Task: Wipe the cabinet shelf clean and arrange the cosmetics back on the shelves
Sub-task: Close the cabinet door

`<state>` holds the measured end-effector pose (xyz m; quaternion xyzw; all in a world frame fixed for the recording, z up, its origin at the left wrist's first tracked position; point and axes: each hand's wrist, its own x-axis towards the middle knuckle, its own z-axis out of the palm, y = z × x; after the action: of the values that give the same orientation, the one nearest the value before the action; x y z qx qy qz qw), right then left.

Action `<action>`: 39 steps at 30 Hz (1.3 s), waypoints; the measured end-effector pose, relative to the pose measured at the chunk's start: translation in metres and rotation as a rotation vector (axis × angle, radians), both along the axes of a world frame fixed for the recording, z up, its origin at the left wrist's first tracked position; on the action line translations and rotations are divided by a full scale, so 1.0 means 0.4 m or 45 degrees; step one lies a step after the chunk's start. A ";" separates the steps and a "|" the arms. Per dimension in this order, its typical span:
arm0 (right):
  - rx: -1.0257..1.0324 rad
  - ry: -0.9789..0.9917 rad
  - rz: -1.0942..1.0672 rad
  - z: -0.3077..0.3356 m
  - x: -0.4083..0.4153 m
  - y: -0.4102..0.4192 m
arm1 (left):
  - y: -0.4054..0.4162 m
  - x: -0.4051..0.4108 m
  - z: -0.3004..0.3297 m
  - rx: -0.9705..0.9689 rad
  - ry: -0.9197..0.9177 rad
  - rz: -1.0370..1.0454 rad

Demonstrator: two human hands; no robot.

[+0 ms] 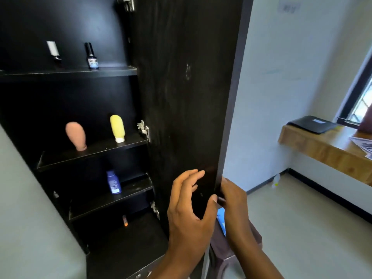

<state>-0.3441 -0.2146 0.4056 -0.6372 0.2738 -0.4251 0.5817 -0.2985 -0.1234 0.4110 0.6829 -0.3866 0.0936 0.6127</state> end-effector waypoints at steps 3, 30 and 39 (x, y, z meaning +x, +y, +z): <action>0.078 -0.056 0.014 0.002 -0.010 -0.006 | 0.009 -0.009 0.006 -0.018 0.020 0.022; -0.165 0.089 0.617 0.010 0.215 0.356 | 0.425 0.187 0.027 -0.332 0.140 0.456; -0.303 0.238 0.816 -0.004 0.412 0.449 | 0.549 0.406 0.032 -0.426 0.304 0.742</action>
<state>-0.1793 -0.0350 0.4042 -0.7903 0.0605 -0.1896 0.5795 -0.1361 0.0963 0.4237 0.6607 -0.0807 0.2460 0.7046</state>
